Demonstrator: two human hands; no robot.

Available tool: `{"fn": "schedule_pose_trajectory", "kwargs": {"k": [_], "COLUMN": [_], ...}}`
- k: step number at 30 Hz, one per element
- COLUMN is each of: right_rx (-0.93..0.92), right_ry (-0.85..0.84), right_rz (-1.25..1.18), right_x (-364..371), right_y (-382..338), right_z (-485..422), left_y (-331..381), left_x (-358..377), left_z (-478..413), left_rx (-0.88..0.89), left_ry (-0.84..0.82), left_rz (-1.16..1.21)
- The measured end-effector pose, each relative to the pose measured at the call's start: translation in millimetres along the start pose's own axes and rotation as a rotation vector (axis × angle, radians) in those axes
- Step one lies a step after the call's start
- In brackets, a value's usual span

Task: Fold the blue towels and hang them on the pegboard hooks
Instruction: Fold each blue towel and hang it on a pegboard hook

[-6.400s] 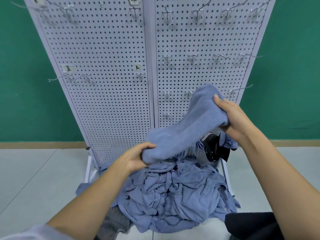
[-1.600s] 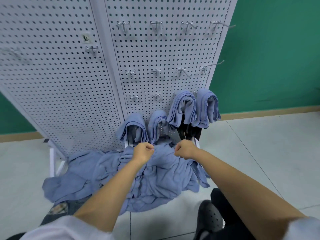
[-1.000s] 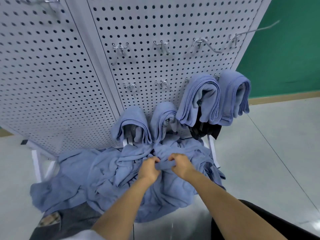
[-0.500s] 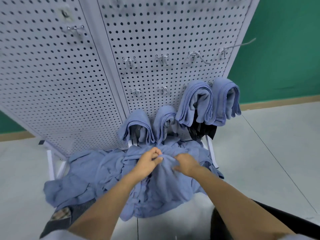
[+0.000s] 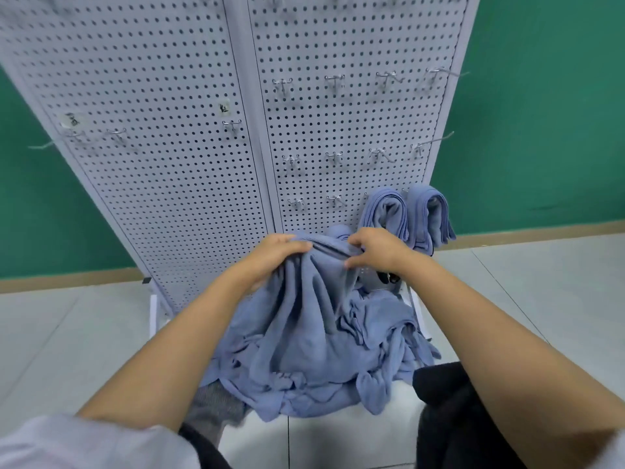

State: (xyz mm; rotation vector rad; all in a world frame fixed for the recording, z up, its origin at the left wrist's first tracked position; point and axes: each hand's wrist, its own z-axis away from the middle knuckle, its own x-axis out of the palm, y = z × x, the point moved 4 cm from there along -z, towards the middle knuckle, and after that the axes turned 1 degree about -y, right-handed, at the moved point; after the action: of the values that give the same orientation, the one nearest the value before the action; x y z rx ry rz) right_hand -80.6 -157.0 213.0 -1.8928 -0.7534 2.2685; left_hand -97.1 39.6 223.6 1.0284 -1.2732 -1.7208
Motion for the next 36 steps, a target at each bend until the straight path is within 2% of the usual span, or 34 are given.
{"fn": "schedule_pose_trajectory", "kwargs": {"k": [2, 4, 6, 8, 10, 13, 15, 18, 21, 23, 27, 29, 32, 34, 36], "right_rx": [0.008, 0.0, -0.034, -0.062, -0.087, -0.116, -0.07, 0.099, 0.18, 0.18, 0.178, 0.17, 0.152, 0.142, 0.137], "right_ry": [-0.202, -0.315, -0.309, -0.259, -0.292, -0.406, -0.318, -0.126, 0.044, 0.1, 0.181, 0.203, 0.223, 0.191, 0.139], "right_rz": [-0.006, -0.109, -0.237, -0.512, -0.704, -0.624, -0.678, -0.987, -1.226, -1.345, -1.466, -1.495, -1.514, -1.485, -1.454], "right_x": [12, 24, 28, 28, 32, 51, 51, 34, 10, 1, -6, -5, -5, -4, -1], "right_y": [0, -6, -23, -42, -62, -85, -88, -76, -65, -60, -57, -58, -61, -64, -68], "right_z": [3, 6, 8, 7, 8, 11, 7, -3, -3, -1, 3, 5, 8, 10, 11], "left_y": [1, -4, -6, -1, 9, 19, 19, 7, -9, -22, -37, -40, -38, -35, -32], "left_x": [-9, -15, -22, -28, -26, -20, -24, -38, -50, -50, -34, -27, -16, -11, -8], "left_z": [9, 13, 13, 11, 11, 14, 14, 12, 18, 23, 37, 40, 39, 36, 30], "left_rx": [-0.01, -0.012, 0.004, 0.04, 0.11, 0.154, 0.142, 0.119, -0.019, -0.161, -0.359, -0.389, -0.457, -0.444, -0.392], "left_ry": [0.042, 0.08, 0.154, 0.207, 0.146, 0.105, 0.175, 0.316, 0.408, 0.381, 0.171, 0.07, -0.046, -0.03, 0.054], "left_rz": [0.25, 0.279, 0.262, 0.28, 0.28, 0.204, 0.109, -0.005, -0.064, -0.138, -0.209, -0.128, 0.116, 0.254, 0.384]}}
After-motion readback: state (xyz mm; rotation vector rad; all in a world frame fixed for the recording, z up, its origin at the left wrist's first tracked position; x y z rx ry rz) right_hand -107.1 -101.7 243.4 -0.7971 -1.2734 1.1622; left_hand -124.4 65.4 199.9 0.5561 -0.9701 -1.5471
